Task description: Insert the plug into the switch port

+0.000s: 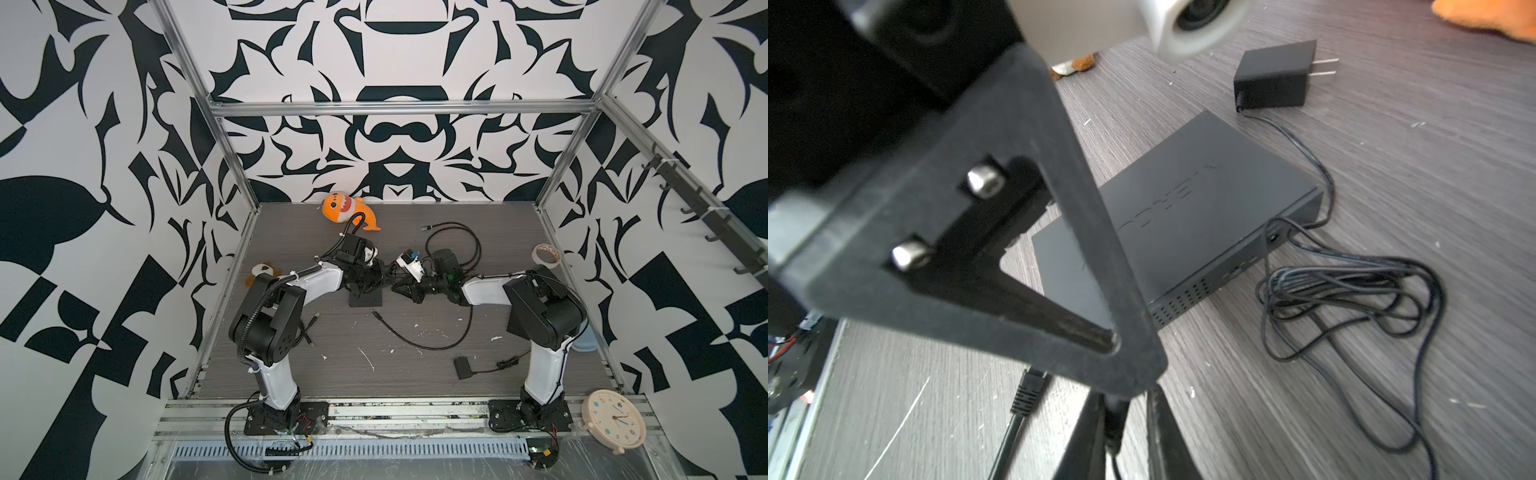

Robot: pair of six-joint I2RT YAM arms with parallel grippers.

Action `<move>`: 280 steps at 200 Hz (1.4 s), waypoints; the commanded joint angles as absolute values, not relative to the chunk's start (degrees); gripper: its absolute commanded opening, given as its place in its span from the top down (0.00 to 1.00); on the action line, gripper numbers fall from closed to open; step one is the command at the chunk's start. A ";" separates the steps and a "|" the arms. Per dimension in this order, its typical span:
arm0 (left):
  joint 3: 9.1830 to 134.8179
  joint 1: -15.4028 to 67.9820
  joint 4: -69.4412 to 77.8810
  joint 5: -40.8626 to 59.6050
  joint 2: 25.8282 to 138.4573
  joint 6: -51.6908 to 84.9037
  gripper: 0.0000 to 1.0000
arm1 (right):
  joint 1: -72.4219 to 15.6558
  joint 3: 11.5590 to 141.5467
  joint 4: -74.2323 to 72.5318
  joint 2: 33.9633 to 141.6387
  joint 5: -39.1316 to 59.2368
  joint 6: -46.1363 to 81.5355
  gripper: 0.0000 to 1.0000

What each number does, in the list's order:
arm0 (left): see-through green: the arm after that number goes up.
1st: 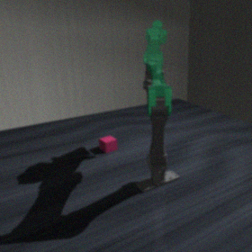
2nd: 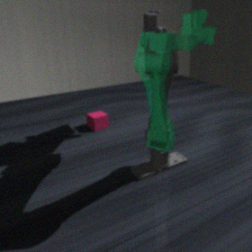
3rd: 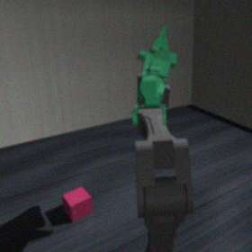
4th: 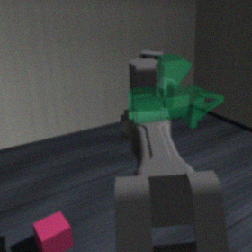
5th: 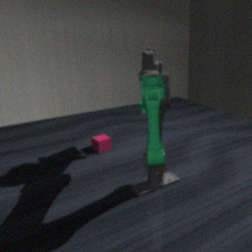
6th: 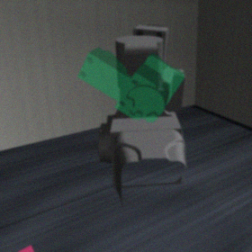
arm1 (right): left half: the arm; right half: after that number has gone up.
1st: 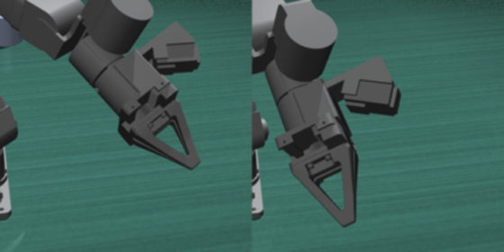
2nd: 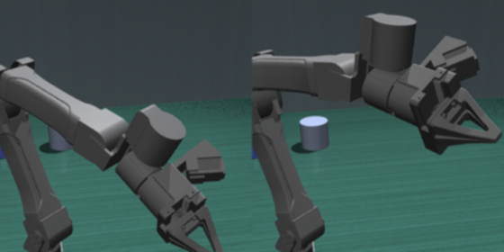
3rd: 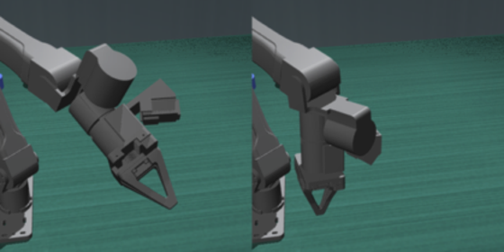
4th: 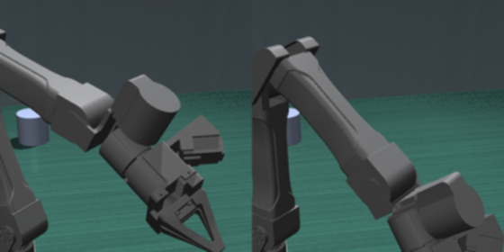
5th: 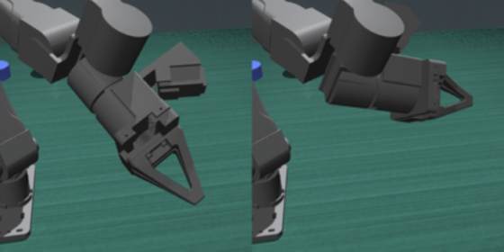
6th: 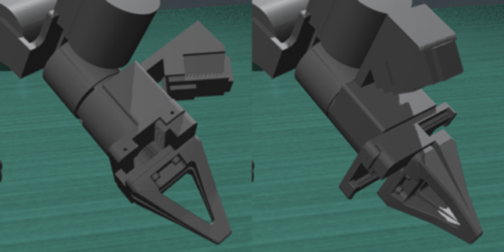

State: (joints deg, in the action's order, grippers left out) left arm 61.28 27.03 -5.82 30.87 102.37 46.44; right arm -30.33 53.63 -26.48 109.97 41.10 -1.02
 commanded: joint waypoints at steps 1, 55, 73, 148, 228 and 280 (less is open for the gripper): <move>62.23 27.56 -7.03 31.16 101.56 46.27 0.96 | -30.33 55.35 -29.29 108.87 39.65 0.69 0.83; 61.74 27.60 -7.30 30.90 100.94 46.22 0.95 | -30.32 54.51 -32.37 108.20 39.28 2.55 0.90; 61.63 27.61 -7.66 30.83 100.79 46.17 0.95 | -30.32 54.49 -31.97 108.01 39.62 2.42 0.94; 64.11 25.86 -14.97 22.38 98.49 43.11 0.49 | -30.26 54.98 -23.04 107.11 36.14 -2.01 0.97; 67.25 16.59 -22.69 4.06 100.88 29.82 0.41 | -31.46 60.28 -25.55 112.48 29.44 10.80 0.95; 69.83 16.08 -20.60 7.96 106.11 28.17 0.41 | -34.38 62.74 -26.01 116.82 27.08 11.24 0.95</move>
